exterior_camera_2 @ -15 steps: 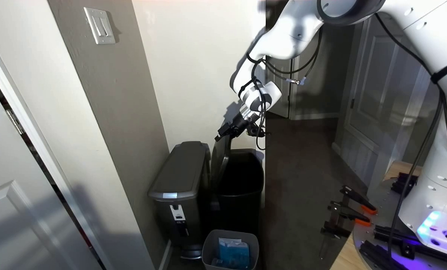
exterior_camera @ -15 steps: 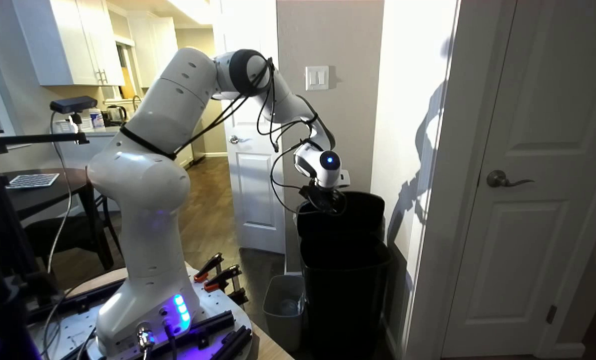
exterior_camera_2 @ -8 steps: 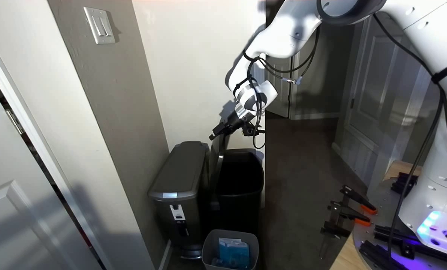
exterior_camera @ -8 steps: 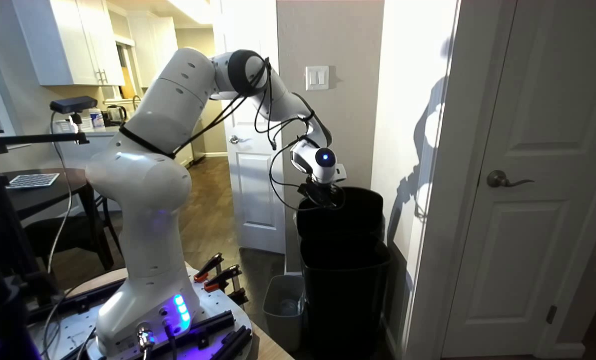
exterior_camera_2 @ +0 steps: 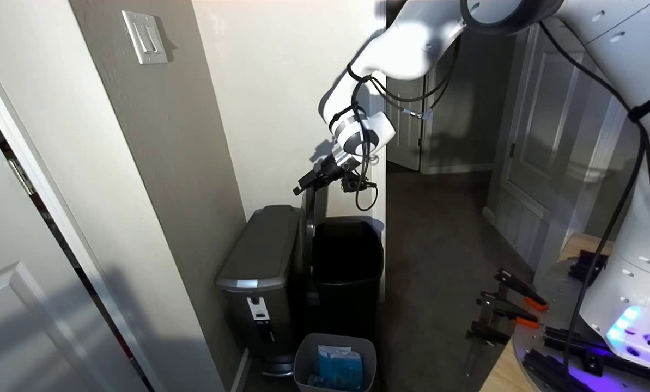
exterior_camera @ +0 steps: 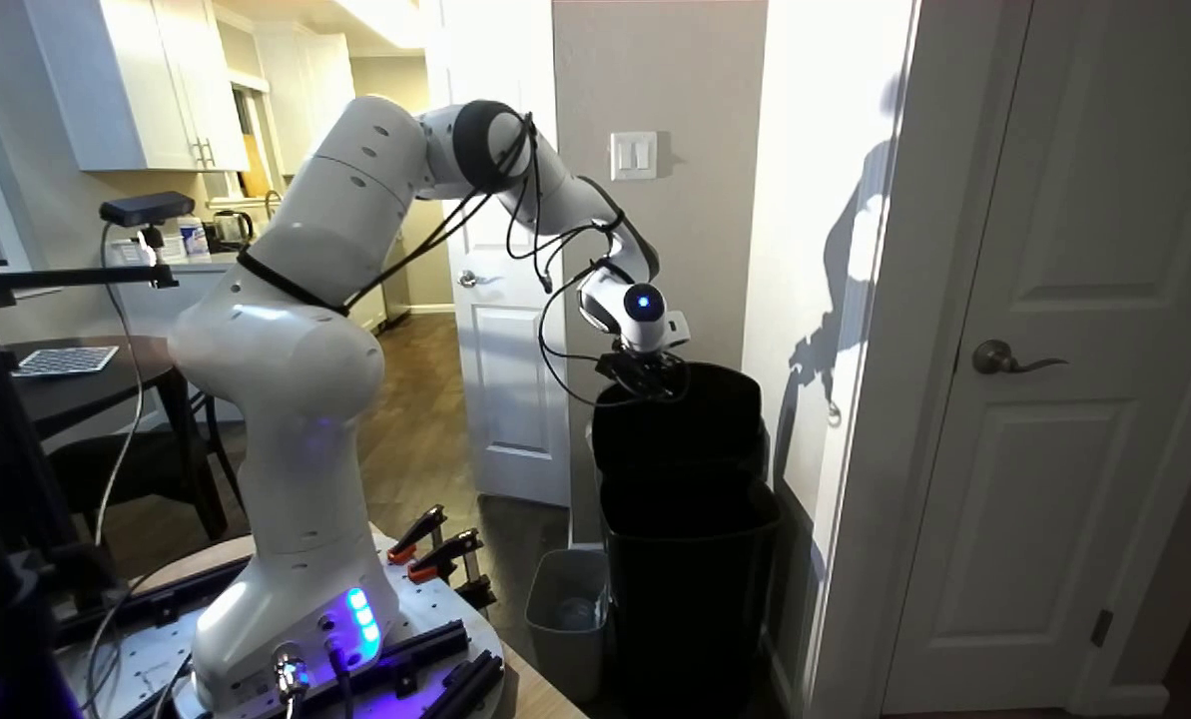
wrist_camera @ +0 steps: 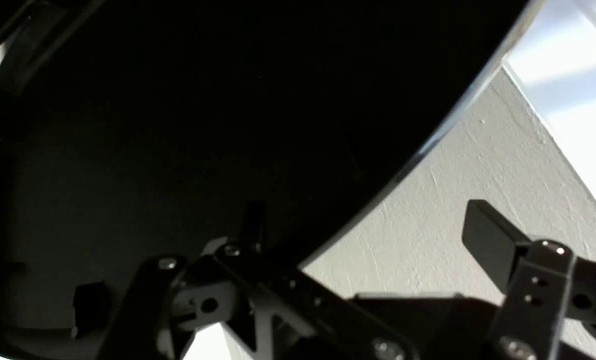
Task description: Open the lid of the black bin
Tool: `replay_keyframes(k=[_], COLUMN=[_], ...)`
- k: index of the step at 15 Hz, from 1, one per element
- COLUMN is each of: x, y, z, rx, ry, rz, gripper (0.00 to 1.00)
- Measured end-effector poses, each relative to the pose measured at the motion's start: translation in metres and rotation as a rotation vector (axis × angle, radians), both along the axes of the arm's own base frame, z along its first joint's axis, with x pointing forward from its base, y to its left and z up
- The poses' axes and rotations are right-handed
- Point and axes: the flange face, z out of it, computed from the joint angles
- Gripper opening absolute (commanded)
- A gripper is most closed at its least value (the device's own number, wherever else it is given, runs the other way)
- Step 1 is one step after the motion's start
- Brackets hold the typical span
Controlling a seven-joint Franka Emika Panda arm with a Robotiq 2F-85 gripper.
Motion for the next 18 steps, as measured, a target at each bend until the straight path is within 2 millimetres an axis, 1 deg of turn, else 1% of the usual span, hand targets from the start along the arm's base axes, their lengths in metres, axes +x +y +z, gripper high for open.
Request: replay_keyframes(k=[5, 7, 8, 11, 16, 18], x=[0.002, 0.002, 0.002, 0.003, 0.007, 0.007], y=[0.041, 0.051, 0.052, 0.046, 0.019, 0.016], z=[0.009, 0.010, 0.010, 0.009, 0.001, 0.001], rx=[-0.045, -0.060, -0.063, -0.042, 0.030, 0.034], ry=[-0.005, -0.007, -0.007, 0.009, 0.053, 0.053], rz=[0.001, 0.002, 0.003, -0.027, -0.091, -0.092], gripper=[1.00, 1.00, 1.00, 1.00, 1.00, 1.00])
